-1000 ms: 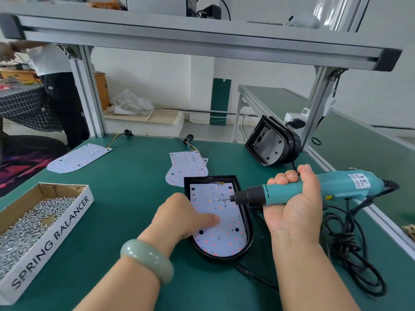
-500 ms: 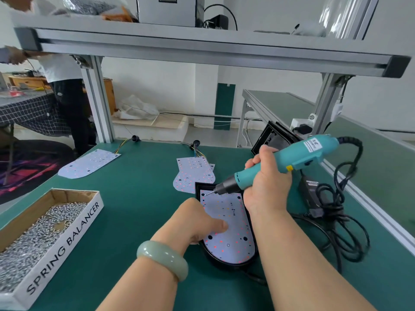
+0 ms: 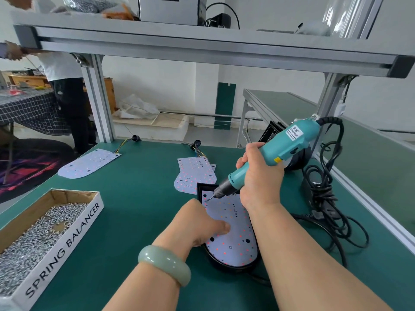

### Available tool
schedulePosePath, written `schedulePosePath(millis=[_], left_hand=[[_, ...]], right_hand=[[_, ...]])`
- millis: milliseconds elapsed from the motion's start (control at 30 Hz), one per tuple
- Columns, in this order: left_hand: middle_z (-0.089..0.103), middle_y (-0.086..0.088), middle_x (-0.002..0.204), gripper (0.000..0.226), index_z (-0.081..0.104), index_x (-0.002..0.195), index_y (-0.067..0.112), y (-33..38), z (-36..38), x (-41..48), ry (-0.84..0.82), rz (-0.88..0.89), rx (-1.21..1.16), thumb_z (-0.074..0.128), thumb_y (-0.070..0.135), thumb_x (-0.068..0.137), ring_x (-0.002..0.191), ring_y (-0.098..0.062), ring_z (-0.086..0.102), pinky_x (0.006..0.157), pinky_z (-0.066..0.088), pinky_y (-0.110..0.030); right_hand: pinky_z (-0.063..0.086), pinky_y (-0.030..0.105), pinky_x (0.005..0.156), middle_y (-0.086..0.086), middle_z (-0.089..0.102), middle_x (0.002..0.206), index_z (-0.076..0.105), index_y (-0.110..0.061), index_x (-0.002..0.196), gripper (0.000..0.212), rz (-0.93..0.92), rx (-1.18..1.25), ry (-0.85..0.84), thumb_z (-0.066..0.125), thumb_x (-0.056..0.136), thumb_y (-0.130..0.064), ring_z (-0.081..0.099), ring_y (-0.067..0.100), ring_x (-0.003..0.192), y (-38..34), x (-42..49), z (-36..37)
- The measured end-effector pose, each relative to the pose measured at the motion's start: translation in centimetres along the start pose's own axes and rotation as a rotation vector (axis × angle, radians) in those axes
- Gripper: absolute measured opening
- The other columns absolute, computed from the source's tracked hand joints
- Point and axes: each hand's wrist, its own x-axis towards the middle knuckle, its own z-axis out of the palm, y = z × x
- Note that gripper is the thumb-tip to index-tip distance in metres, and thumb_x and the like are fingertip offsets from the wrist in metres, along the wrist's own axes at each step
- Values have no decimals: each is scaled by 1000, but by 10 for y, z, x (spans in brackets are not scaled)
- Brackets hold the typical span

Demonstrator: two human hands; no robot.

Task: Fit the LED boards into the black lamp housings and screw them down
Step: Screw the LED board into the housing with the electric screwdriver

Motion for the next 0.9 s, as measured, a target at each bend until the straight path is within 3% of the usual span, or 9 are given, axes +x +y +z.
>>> schedulePosePath(millis=[267, 467, 567, 700, 900], left_hand=[[46, 2, 52, 31, 46, 64, 16, 0, 2, 2, 32, -9, 42, 75, 27, 64, 44, -18, 37, 46, 30, -20], [48, 2, 54, 27, 51, 67, 15, 0, 2, 4, 27, -22, 76, 74, 28, 65, 44, -17, 40, 46, 33, -19], [52, 1, 56, 25, 55, 69, 13, 0, 2, 5, 25, -14, 91, 75, 27, 65, 46, -17, 43, 47, 35, -21], [49, 1, 56, 27, 52, 68, 13, 1, 2, 5, 24, -11, 84, 75, 27, 66, 47, -18, 42, 48, 34, -22], [46, 0, 55, 27, 49, 68, 13, 2, 2, 5, 5, -21, 75, 73, 26, 65, 47, -19, 38, 48, 32, -22]], right_hand=[[42, 17, 46, -11, 51, 52, 51, -18, 71, 21, -78, -132, -154, 61, 82, -4, 48, 11, 42, 1, -1, 14], [41, 26, 51, -10, 47, 45, 57, -33, 54, 27, -46, -210, -395, 63, 74, -17, 42, 13, 41, 6, -3, 28], [40, 27, 50, -8, 45, 43, 54, -28, 58, 24, -19, -187, -385, 65, 75, -16, 41, 13, 39, 7, -2, 27], [39, 23, 46, -11, 47, 44, 46, -15, 70, 28, 3, -143, -296, 64, 85, -1, 41, 10, 37, 8, 0, 26], [41, 22, 46, -12, 48, 46, 52, -25, 62, 32, -9, -130, -279, 66, 83, -4, 41, 10, 39, 8, -2, 23]])
